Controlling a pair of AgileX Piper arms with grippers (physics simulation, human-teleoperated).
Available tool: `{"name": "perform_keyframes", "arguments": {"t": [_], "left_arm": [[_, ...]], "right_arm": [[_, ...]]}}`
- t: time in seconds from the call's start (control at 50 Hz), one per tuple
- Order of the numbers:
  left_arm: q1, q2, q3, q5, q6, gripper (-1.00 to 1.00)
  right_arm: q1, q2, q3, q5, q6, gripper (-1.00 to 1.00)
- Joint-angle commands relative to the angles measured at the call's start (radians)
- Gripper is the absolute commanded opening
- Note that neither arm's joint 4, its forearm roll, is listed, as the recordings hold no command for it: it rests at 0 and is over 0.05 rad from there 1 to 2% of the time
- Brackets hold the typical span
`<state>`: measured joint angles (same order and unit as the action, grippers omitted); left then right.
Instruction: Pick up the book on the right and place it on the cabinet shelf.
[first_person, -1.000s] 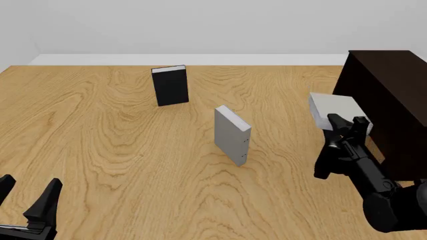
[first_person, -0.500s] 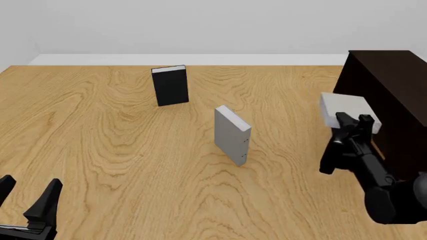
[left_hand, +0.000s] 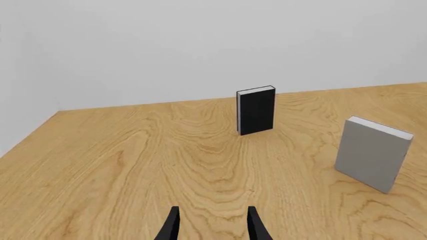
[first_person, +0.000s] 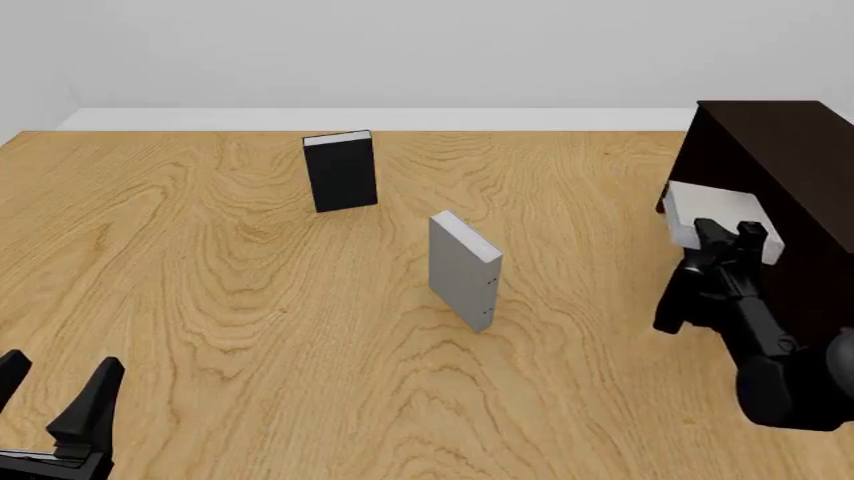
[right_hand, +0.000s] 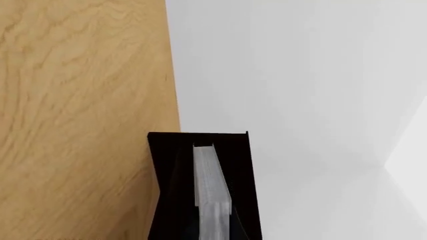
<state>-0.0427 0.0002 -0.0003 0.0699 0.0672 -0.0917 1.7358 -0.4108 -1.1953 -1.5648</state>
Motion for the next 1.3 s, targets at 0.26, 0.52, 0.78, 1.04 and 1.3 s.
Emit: {"name": "perform_keyframes", "arguments": {"t": [0.26, 0.52, 0.78, 1.04, 1.3], "left_arm": [[-0.001, 0.0, 0.0, -0.002, 0.0, 1.0], [0.004, 0.0, -0.001, -0.004, 0.001, 1.0], [0.008, 0.0, 0.0, 0.002, 0.0, 1.0], [0.007, 0.0, 0.0, 0.006, -0.002, 1.0], [0.008, 0.0, 0.0, 0.006, 0.001, 1.0]], "right_arm": [[-0.057, 0.053, -0.046, -0.015, 0.024, -1.0], [-0.094, 0.055, -0.077, 0.015, 0.027, -1.0], [-0.126, 0.092, -0.099, 0.009, 0.037, -1.0], [-0.149, 0.114, -0.109, 0.013, 0.04, -1.0], [-0.14, 0.131, -0.113, 0.039, 0.053, -1.0]]}}
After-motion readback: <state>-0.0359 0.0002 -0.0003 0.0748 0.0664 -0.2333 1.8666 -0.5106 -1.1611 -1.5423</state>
